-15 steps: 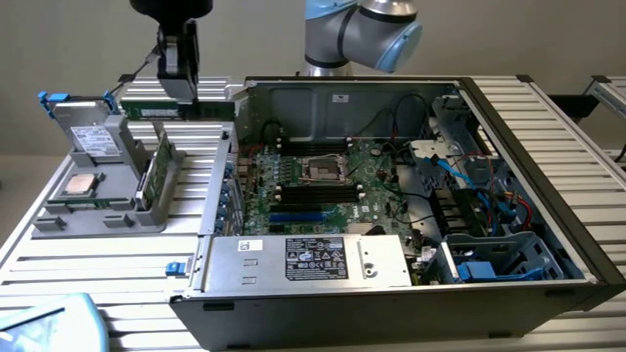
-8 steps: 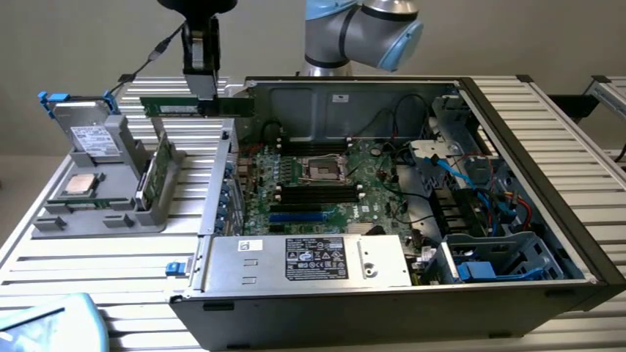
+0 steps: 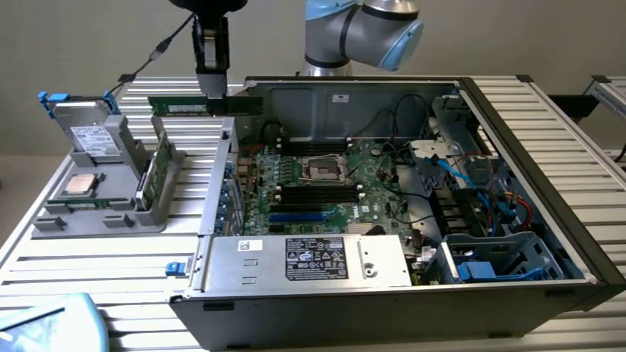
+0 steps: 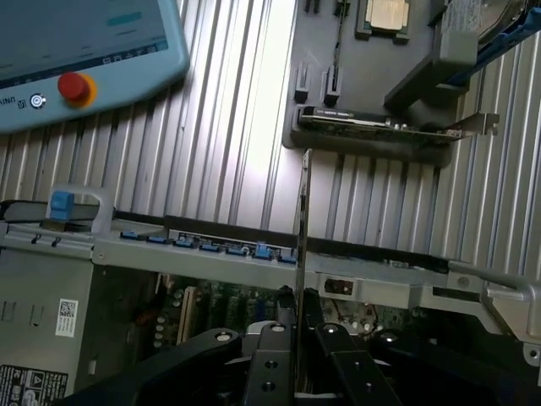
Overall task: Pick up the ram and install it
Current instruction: 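Pick up the ram and move it above insertion slot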
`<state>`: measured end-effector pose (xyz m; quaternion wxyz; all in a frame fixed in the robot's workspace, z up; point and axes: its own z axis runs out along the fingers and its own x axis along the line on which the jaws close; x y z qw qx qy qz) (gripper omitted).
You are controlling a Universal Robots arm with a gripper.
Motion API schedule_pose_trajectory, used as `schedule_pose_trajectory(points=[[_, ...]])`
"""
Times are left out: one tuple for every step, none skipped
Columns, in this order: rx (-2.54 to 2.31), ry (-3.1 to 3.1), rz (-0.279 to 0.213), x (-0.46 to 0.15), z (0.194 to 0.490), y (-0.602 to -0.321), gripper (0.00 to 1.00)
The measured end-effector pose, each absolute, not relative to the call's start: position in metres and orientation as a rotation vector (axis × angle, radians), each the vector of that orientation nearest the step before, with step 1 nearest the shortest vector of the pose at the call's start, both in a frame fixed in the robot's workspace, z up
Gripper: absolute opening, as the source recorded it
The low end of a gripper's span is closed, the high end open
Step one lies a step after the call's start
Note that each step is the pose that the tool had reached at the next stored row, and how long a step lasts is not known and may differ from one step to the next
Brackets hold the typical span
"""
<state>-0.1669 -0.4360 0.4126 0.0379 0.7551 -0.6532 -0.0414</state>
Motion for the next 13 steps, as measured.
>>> schedule_pose_trajectory(points=[[2.318, -2.003, -0.127, -0.163, 0.413, -0.436, 0.14], [2.319, -2.002, -0.127, -0.159, 0.413, -0.436, 0.14], [2.319, -2.001, -0.127, -0.156, 0.413, -0.436, 0.14], [2.32, -2.0, -0.127, -0.152, 0.413, -0.436, 0.14], [2.32, -2.0, -0.127, -0.148, 0.413, -0.436, 0.14], [2.32, -2.0, -0.127, -0.143, 0.413, -0.436, 0.14], [2.32, -2.0, -0.127, -0.139, 0.413, -0.436, 0.14], [2.32, -2.0, -0.127, -0.134, 0.413, -0.436, 0.14], [2.32, -2.0, -0.127, -0.13, 0.413, -0.436, 0.14], [2.32, -2.0, -0.127, -0.125, 0.413, -0.436, 0.14], [2.32, -2.0, -0.127, -0.12, 0.413, -0.436, 0.14], [2.32, -2.0, -0.127, -0.116, 0.413, -0.436, 0.14], [2.32, -2.0, -0.127, -0.111, 0.412, -0.436, 0.14]])
